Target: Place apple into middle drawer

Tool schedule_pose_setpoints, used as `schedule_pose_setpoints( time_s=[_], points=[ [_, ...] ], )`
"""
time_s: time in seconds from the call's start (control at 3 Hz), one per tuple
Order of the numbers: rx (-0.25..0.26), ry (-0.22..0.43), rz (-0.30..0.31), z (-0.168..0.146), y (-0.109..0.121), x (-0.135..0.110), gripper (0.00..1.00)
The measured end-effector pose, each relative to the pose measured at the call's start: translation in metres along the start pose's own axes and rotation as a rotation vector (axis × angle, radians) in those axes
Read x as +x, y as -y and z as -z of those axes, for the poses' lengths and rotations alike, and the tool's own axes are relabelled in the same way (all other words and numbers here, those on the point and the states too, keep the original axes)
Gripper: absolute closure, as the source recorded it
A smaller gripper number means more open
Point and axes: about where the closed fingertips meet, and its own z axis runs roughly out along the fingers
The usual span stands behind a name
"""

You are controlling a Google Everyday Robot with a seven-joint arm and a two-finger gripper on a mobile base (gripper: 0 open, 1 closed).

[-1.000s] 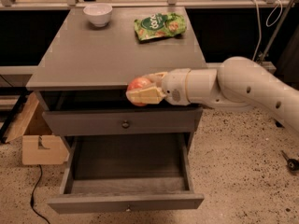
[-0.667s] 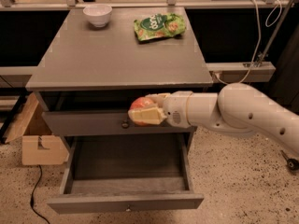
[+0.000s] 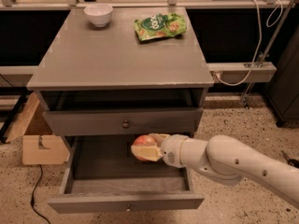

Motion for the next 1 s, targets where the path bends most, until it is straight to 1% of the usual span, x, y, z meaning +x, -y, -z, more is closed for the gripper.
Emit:
schedule_pose_setpoints(
  time_s=[0.33,0.67,1.0],
  points=[
    [-0.058,-0.008,-0.081,-0.05,0.017,0.051,1.0],
    [-0.058,-0.008,-0.081,-0.05,0.017,0.051,1.0],
    [-0.049,-0.052,-0.054,-0.078,0.033,0.072,1.0]
  ],
)
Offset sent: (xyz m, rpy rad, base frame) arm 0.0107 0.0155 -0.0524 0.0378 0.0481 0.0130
